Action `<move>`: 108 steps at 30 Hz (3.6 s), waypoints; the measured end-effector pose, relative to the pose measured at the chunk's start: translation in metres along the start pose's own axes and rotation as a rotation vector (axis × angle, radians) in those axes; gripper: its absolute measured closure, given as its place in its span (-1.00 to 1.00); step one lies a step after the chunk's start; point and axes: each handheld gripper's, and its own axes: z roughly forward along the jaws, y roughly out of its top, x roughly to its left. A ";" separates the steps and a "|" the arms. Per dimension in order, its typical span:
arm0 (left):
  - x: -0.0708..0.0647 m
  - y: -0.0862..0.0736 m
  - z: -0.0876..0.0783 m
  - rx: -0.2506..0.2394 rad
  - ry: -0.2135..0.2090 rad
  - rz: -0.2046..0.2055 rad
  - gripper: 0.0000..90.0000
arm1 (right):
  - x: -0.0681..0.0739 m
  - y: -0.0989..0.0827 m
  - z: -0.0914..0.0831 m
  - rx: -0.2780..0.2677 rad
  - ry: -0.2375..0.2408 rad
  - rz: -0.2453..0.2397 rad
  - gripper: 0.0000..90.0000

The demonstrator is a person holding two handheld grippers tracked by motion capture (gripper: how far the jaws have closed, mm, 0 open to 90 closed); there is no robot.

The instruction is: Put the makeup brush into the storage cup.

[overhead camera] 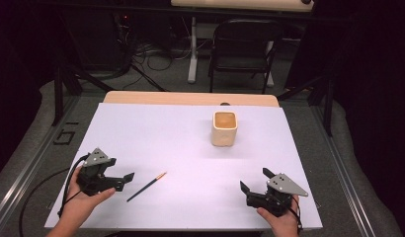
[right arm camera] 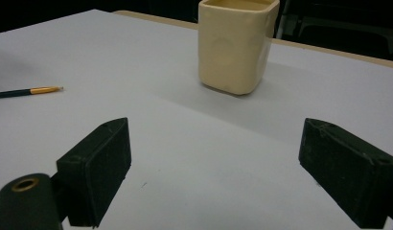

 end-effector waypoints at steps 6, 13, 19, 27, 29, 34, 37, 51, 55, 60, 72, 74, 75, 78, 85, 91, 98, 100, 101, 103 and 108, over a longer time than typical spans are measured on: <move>0.000 0.008 0.001 0.055 0.000 0.012 -0.66 | -0.001 0.000 -0.001 0.016 0.004 0.004 -0.75; 0.000 0.013 0.004 0.113 -0.002 0.015 -0.65 | -0.001 -0.001 0.000 0.011 0.003 0.011 -0.73; 0.002 0.016 0.006 0.151 -0.003 0.011 -0.62 | -0.002 -0.001 0.000 0.012 0.005 0.015 -0.72; 0.004 0.021 0.006 0.190 -0.009 0.005 -0.51 | -0.001 -0.001 0.000 0.014 0.007 0.011 -0.71; 0.004 0.021 0.006 0.199 -0.007 0.004 -0.50 | -0.002 -0.001 0.000 0.018 0.006 0.014 -0.70; 0.004 0.022 0.007 0.221 -0.009 0.006 -0.44 | -0.002 -0.001 0.000 0.019 0.006 0.013 -0.70; 0.004 0.022 0.008 0.227 -0.005 0.005 -0.41 | -0.002 -0.001 -0.001 0.026 0.008 0.012 -0.70; 0.001 0.023 0.015 0.319 -0.019 0.028 -0.26 | -0.002 -0.001 0.000 0.029 0.011 0.010 -0.70; 0.001 0.023 0.018 0.351 -0.020 0.032 -0.26 | -0.002 -0.001 0.000 0.026 0.010 0.009 -0.70; 0.000 0.024 0.022 0.383 -0.017 0.044 -0.26 | -0.001 -0.001 0.000 0.033 0.014 0.009 -0.70; -0.003 0.028 0.032 0.493 -0.010 0.074 -0.24 | -0.001 -0.002 0.001 0.032 0.018 0.006 -0.69; -0.003 0.028 0.032 0.509 -0.007 0.069 -0.24 | -0.001 -0.002 0.001 0.036 0.020 0.008 -0.69; -0.003 0.029 0.033 0.516 -0.007 0.065 -0.24 | -0.001 -0.002 0.001 0.035 0.021 0.007 -0.69; -0.002 0.030 0.033 0.534 -0.004 0.070 -0.24 | -0.001 -0.002 0.001 0.036 0.024 0.004 -0.69; 0.002 0.032 0.035 0.581 0.003 0.071 -0.24 | 0.000 -0.002 0.002 0.039 0.028 0.002 -0.69; 0.001 0.035 0.037 0.633 0.019 0.091 -0.24 | 0.000 -0.002 0.002 0.037 0.028 0.002 -0.69; -0.001 0.039 0.040 0.671 0.016 0.111 -0.24 | 0.000 -0.002 0.002 0.041 0.030 0.003 -0.69; -0.001 0.040 0.041 0.683 0.014 0.115 -0.24 | 0.000 -0.002 0.002 0.037 0.029 0.004 -0.69; -0.001 0.040 0.042 0.688 0.010 0.113 -0.24 | 0.000 -0.002 0.002 0.041 0.031 0.003 -0.69; 0.000 0.040 0.043 0.700 0.010 0.113 -0.24 | 0.000 -0.002 0.002 0.041 0.031 0.003 -0.69; 0.002 0.043 0.045 0.720 0.001 0.109 -0.24 | 0.000 -0.002 0.002 0.045 0.031 0.004 -0.69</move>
